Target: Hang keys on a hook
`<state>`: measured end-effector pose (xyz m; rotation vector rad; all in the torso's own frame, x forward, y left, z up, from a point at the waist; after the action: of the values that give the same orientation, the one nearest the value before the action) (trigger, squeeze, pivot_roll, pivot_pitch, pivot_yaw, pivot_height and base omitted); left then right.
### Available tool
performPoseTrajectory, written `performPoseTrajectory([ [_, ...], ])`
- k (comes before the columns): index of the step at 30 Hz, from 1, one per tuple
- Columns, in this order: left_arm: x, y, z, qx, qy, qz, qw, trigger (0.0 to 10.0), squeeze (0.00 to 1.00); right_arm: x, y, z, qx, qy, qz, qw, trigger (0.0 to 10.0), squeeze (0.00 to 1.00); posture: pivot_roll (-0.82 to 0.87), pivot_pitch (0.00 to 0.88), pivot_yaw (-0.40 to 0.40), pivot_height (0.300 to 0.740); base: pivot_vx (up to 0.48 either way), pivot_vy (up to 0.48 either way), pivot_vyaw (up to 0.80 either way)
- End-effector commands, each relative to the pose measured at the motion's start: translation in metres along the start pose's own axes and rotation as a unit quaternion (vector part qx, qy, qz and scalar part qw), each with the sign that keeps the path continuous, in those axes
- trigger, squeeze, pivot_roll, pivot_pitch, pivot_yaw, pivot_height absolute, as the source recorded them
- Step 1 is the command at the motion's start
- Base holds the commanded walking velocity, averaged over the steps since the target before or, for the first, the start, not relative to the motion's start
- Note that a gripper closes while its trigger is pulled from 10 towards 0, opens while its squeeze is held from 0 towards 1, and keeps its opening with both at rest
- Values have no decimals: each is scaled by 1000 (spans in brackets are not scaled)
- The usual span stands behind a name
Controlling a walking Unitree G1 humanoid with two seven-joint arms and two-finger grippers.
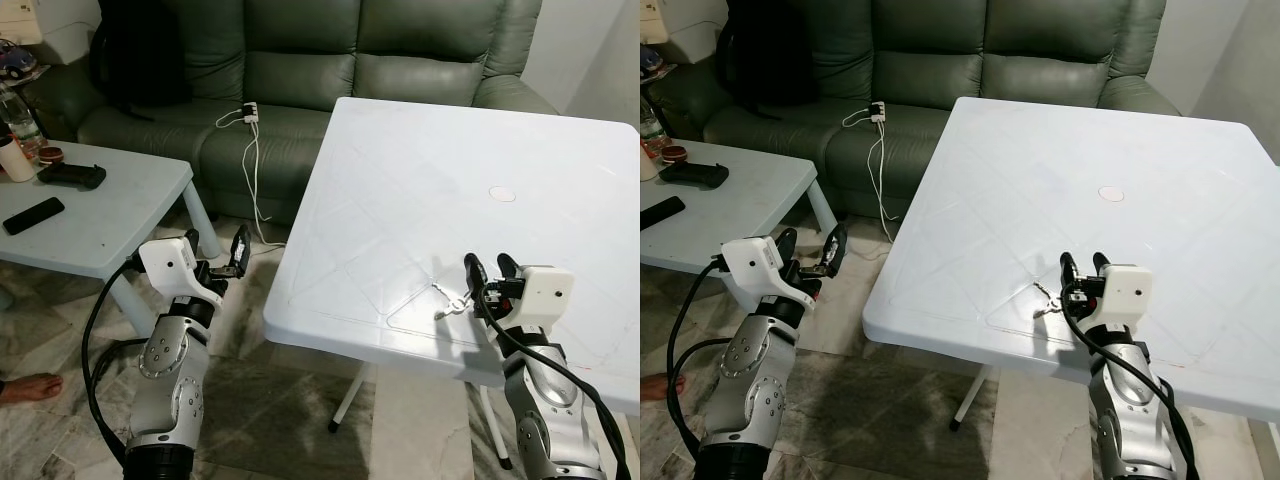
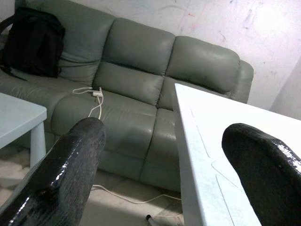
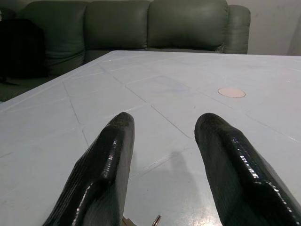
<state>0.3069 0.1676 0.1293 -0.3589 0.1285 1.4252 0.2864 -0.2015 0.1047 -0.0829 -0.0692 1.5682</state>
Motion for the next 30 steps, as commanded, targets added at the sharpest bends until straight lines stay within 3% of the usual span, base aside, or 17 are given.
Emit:
performPoseTrajectory([
  [1, -1, -2, 1, -3, -2, -1, 1000, 10000, 0, -3, -1, 3, -4, 0, -4, 1000, 10000, 0, -18, 34, -37, 721, 0, 0, 0],
  [11, -1, -2, 1, -3, -2, -1, 1000, 10000, 0, -3, -1, 3, -4, 0, -4, 1000, 10000, 0, -18, 34, -37, 721, 0, 0, 0],
  [12, -1, -2, 1, -3, -2, -1, 1000, 10000, 0, -3, -1, 3, -2, 2, -6, 1000, 10000, 0, 0, 0, 0, 740, 0, 0, 0],
  [13, -1, -1, 1, -2, -5, -1, 1000, 10000, 0, -3, -1, 4, -9, -2, -4, 1000, 10000, 0, -15, 31, -35, 740, 0, 0, 0],
  [30, -1, -2, 1, -1, -7, 0, 1000, 10000, 0, -2, -1, 6, -20, -8, -1, 1000, 10000, 0, -16, 31, -37, 740, 0, 0, 0],
])
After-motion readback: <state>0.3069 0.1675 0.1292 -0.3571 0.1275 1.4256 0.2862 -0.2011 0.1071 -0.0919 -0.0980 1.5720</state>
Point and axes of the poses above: a point about 5 cm out from each wrist's last joint towards the gripper, its own y axis pointing back from the gripper into the wrist, its own z axis along the axis of the wrist's last joint, x = y × z, the point moved 1 cm from there along -y, pointing out of the wrist towards the gripper, and after that the axes turned 4 degrees about y, right-handed, at the moved point
